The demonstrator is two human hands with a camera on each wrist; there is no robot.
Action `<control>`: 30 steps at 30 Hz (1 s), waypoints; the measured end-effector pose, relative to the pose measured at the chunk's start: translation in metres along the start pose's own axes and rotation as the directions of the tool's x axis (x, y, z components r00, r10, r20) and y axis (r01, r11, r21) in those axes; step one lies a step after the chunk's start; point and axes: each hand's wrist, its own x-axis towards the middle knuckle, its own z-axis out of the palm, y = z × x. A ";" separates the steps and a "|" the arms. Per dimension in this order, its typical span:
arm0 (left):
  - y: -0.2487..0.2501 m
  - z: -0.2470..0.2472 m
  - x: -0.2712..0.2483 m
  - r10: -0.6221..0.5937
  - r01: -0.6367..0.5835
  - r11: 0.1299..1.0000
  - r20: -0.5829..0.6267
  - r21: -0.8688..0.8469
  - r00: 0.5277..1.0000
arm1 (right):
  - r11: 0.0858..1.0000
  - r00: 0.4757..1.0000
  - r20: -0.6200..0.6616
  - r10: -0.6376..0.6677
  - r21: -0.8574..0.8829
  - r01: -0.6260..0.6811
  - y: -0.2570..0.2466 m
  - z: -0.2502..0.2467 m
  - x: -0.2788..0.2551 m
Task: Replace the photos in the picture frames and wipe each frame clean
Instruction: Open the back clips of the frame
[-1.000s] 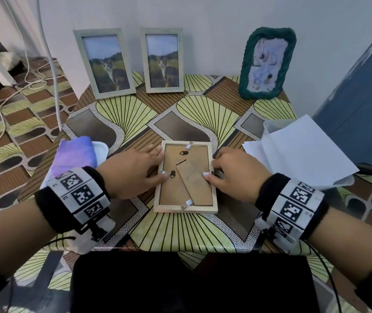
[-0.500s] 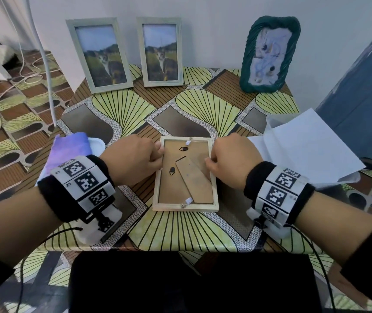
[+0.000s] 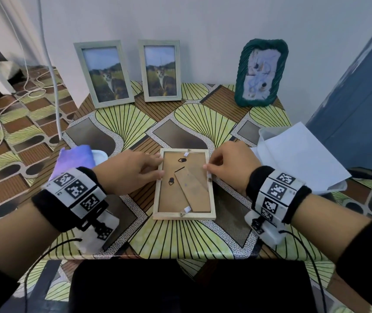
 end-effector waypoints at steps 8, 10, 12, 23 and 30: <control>0.018 -0.006 -0.054 0.223 -0.204 0.968 -0.132 0.148 0.966 | 0.948 0.939 0.224 -0.263 -0.121 0.294 -0.003 0.002 0.012; 0.022 0.002 -0.069 0.249 -0.238 0.952 -0.037 0.190 0.968 | 0.936 0.913 0.313 -0.261 -0.150 0.319 -0.003 0.004 0.011; 0.025 0.011 -0.082 0.239 -0.233 0.938 0.009 0.257 0.971 | 0.929 0.885 0.390 -0.254 -0.155 0.336 -0.001 0.007 0.009; 0.015 0.017 -0.068 -0.003 -0.013 0.904 0.037 0.426 0.999 | 0.927 0.950 0.273 -0.150 -0.296 0.231 0.009 0.000 -0.017; -0.008 0.017 -0.032 -0.085 0.059 0.915 0.048 0.399 0.995 | 0.964 0.964 0.187 -0.189 -0.152 0.219 0.011 -0.011 -0.054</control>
